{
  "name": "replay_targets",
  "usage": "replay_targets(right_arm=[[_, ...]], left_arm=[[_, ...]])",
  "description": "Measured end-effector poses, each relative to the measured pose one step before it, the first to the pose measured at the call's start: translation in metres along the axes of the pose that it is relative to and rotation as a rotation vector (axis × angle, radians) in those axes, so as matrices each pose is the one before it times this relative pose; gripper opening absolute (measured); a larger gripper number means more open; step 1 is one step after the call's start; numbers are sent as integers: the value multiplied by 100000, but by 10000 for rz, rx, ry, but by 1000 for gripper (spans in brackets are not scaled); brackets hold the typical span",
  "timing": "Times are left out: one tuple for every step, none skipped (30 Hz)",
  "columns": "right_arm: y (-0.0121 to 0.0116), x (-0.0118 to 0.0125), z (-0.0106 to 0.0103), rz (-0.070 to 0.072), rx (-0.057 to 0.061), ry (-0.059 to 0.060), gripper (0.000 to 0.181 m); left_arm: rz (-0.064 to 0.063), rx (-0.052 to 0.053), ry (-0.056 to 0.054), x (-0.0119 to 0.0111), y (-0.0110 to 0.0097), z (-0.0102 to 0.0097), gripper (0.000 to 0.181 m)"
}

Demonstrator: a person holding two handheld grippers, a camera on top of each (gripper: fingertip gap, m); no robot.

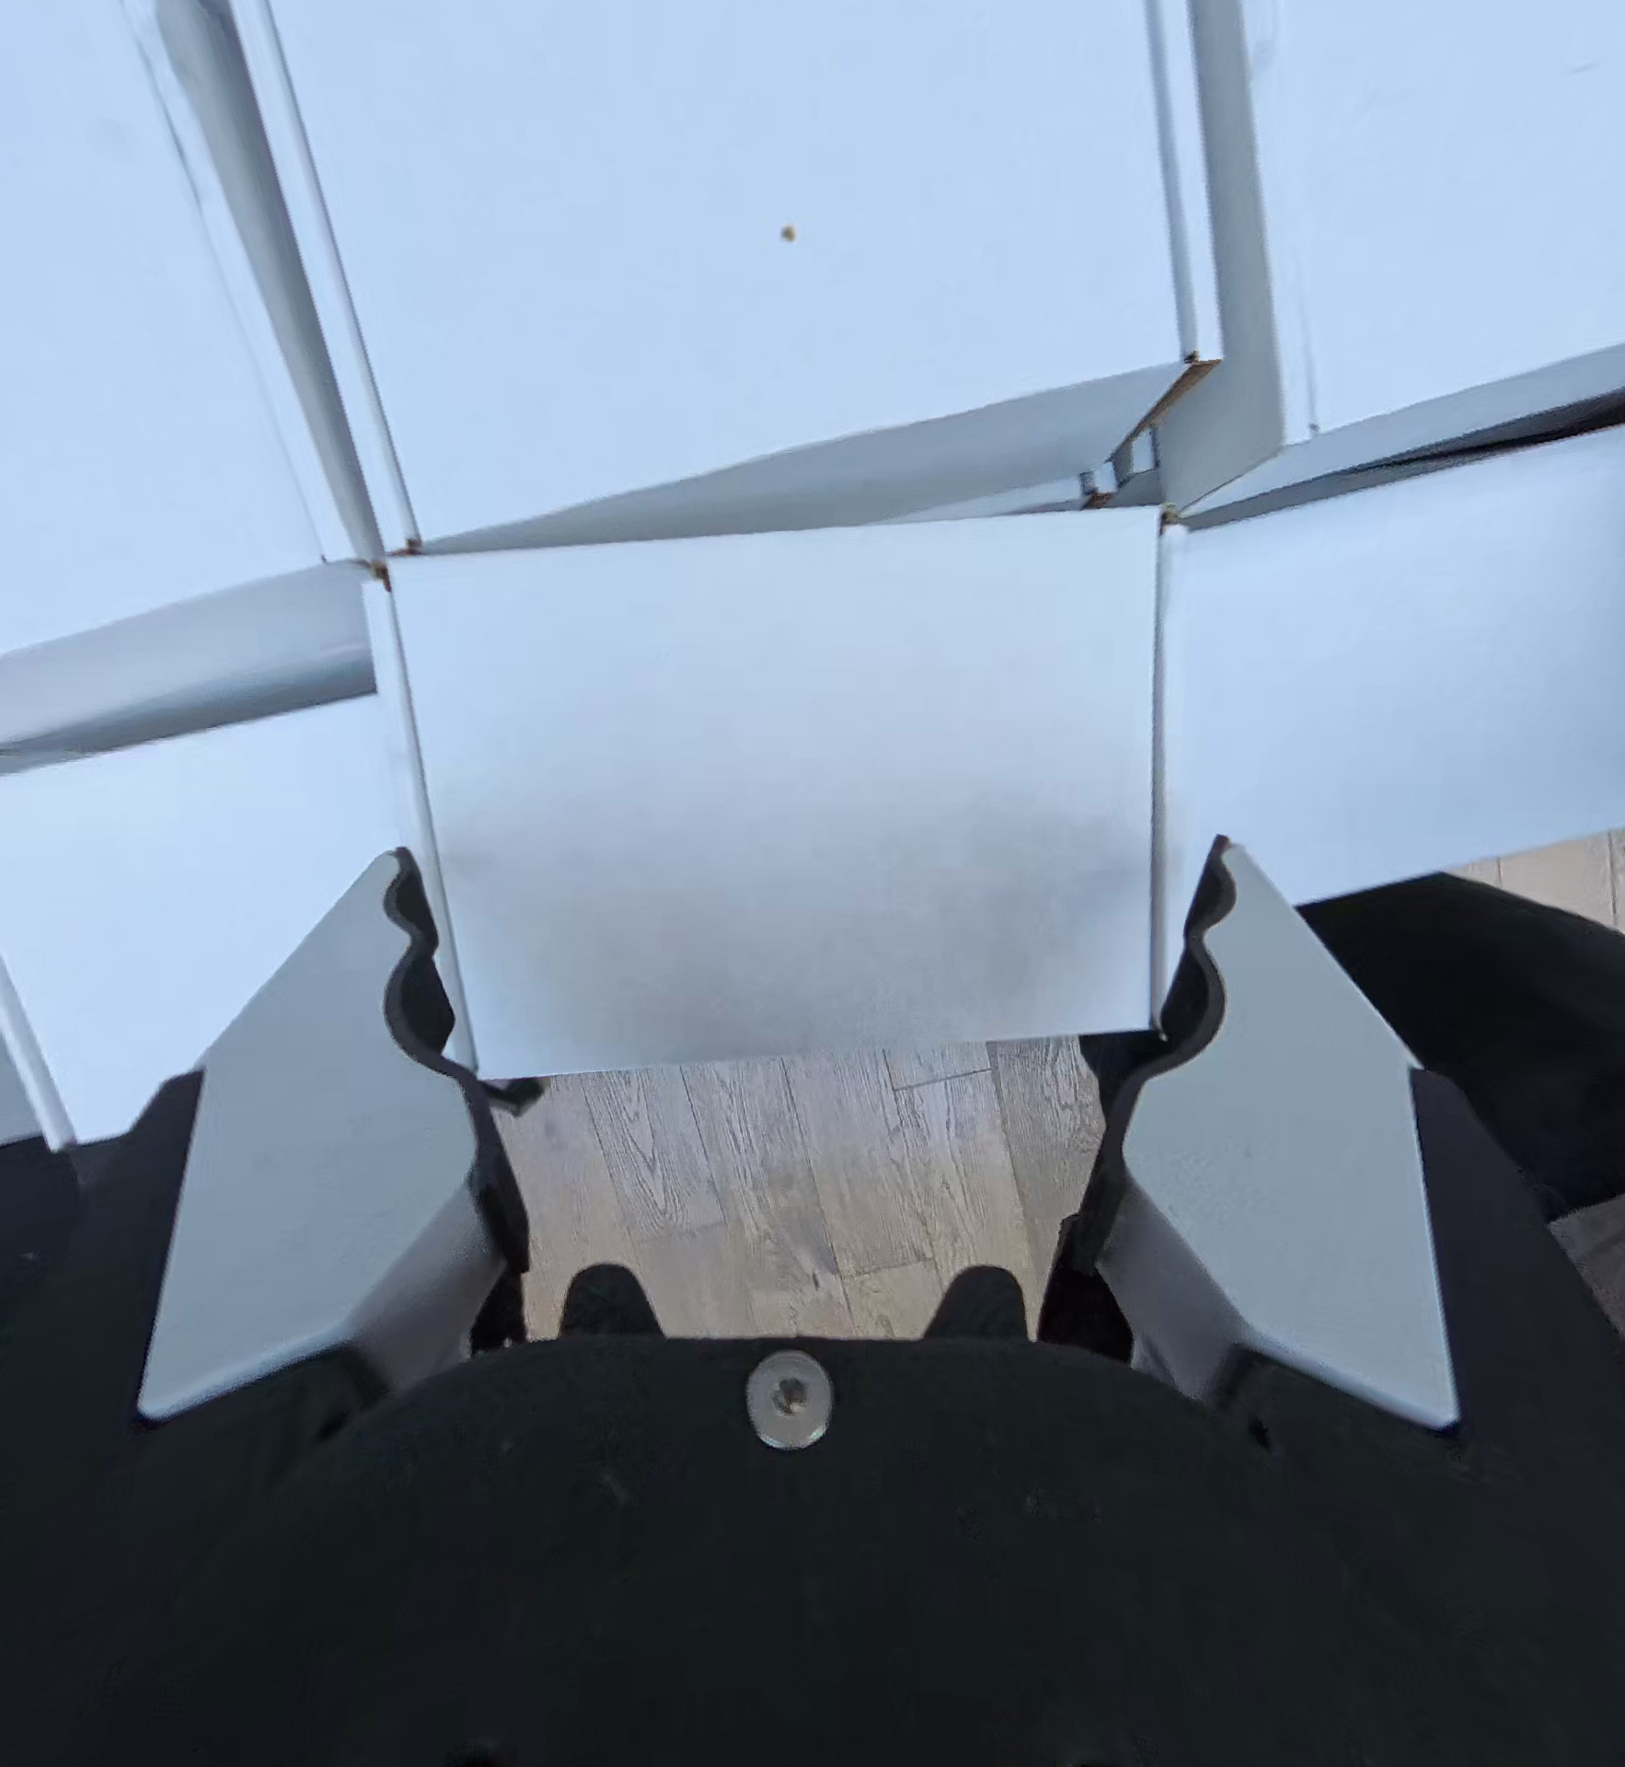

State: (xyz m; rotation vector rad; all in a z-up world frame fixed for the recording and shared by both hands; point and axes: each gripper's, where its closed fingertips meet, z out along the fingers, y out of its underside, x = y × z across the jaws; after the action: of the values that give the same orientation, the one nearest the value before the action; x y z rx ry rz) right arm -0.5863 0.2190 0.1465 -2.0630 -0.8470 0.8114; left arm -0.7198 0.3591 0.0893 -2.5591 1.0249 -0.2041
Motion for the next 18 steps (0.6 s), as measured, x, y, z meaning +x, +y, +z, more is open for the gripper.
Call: replay_targets(right_arm=[[-229, -528, 1207, -89, -304, -341, 89], [-340, -297, 1023, -80, -145, -233, 90], [-403, -149, 876, -113, 25, -140, 90], [-442, -151, 872, -156, 152, -144, 91], [-333, 70, 956, -114, 178, -24, 97], [-104, 438, 1037, -54, 104, 207, 110], [81, 712, 1064, -1, 44, 388, 125], [57, 624, 1025, 2, 76, 353, 135], [-113, 271, 978, -47, 155, 168, 141], [-164, 312, 914, -68, 136, 196, 145], [-152, 209, 836, -127, 26, 136, 146], [-156, -22, 796, -158, -33, -23, 146], [-94, 172, 757, -109, -95, 75, 146], [-17, 225, 681, -99, -133, 89, 146], [0, 129, 587, -94, -131, 13, 145], [27, 303, 448, -62, -112, 116, 145], [28, 320, 277, -21, -58, 127, 144], [17, 157, 141, 81, -9, 33, 144]], left_arm=[[546, 286, 283, -13, -307, -890, 152], [922, 339, 267, 26, -502, -1117, 151], [1307, 365, 369, 380, -627, -1139, 151], [1524, 207, 243, 464, -479, -897, 150], [1666, -69, 209, 602, -126, -456, 150], [1727, -314, 55, 445, 180, 59, 154], [1641, -545, -5, 282, 500, 476, 151], [1304, -589, 109, 280, 659, 766, 149], [843, -522, 311, 359, 657, 978, 149], [531, -390, 268, 70, 558, 1029, 151], [353, -279, 158, -289, 555, 880, 151], [159, -122, 93, -512, 452, 717, 152], [-48, 96, 242, -270, 186, 520, 152], [-105, 230, 260, -114, -63, 363, 151], [66, 189, 84, -160, -87, 238, 148], [194, 163, -78, -200, -110, 153, 144], [174, 178, -127, -104, -204, 44, 138], [110, 223, -62, 149, -314, -52, 132]])
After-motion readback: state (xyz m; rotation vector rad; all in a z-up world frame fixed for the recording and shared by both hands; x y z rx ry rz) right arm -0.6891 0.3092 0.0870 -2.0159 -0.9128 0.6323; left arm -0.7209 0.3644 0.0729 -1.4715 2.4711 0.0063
